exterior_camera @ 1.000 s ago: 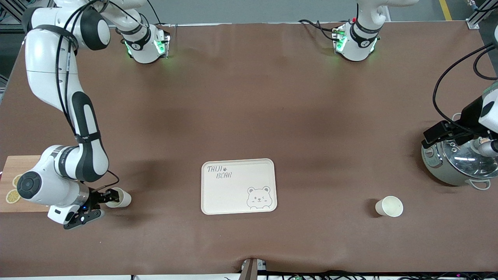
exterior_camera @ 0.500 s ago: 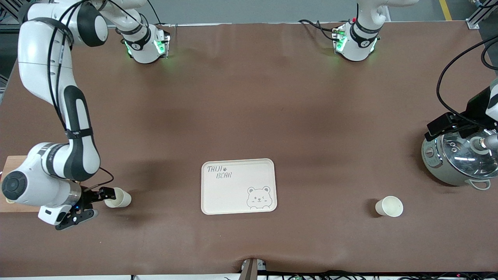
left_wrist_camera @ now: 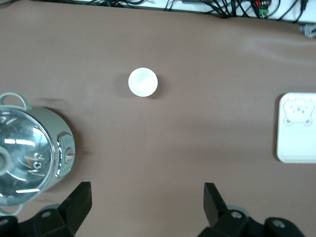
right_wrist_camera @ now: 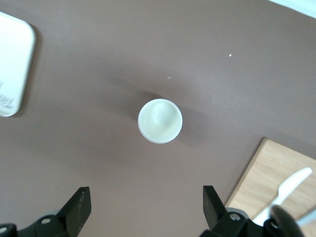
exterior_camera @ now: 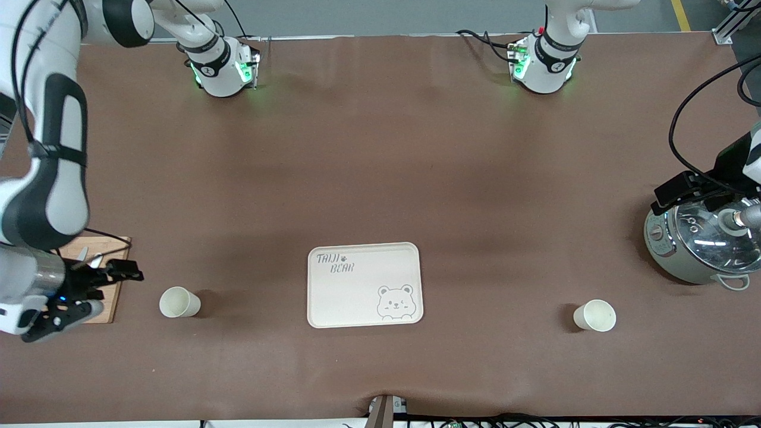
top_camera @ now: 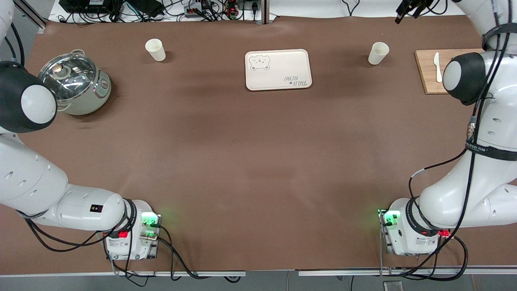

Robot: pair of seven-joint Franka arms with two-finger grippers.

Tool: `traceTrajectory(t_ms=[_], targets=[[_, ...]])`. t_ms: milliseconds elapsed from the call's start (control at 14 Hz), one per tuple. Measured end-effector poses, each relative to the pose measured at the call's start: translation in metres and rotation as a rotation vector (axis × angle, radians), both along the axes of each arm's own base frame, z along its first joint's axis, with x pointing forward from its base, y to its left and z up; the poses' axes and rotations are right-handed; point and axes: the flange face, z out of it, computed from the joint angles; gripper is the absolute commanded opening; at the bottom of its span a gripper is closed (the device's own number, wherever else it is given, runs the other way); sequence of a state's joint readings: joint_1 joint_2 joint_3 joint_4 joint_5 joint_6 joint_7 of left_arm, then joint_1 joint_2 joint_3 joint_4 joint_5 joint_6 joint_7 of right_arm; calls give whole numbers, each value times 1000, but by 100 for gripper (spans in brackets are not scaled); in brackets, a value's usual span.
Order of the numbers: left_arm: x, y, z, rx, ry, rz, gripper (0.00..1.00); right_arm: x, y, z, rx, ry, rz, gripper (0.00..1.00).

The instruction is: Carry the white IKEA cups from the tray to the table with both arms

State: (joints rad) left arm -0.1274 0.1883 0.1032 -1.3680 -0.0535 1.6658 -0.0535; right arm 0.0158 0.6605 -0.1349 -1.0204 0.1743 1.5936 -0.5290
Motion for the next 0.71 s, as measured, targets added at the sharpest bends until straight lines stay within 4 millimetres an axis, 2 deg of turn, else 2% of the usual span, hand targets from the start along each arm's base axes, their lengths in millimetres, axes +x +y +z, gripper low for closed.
traceTrajectory(t_ms=[214, 357, 500, 714], targets=[[-2, 0, 0, 9, 15, -42, 100, -38, 3, 73, 7, 52, -102, 100], [-3, -1, 0, 10, 20, -45, 100, -60, 2, 105, 4, 80, -192, 100], [-3, -1, 0, 11, 22, -45, 100, -76, -10, 122, -16, 70, -259, 100], [-4, -1, 0, 11, 22, -46, 100, -100, -26, 134, -49, -3, -331, 100]])
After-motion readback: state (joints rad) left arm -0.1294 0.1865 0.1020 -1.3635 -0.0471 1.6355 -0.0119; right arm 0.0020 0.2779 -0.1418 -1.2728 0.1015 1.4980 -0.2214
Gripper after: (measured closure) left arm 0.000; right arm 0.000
